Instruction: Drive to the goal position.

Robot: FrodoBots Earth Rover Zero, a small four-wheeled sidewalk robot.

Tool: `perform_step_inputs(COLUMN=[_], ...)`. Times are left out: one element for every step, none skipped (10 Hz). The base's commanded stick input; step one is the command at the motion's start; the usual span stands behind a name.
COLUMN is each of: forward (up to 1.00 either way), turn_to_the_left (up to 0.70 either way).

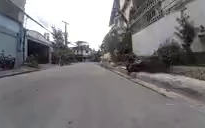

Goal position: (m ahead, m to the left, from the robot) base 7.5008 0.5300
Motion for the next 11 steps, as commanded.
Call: perform_step_inputs(forward=[1.00,1.00,1.00,1.00,1.00,1.00,1.00,1.00,1.00,1.00,1.00], turn_to_the_left=[0.03,0.03,0.03,0.03,0.03,0.03,0.03,0.03,0.03,0.03,0.03])
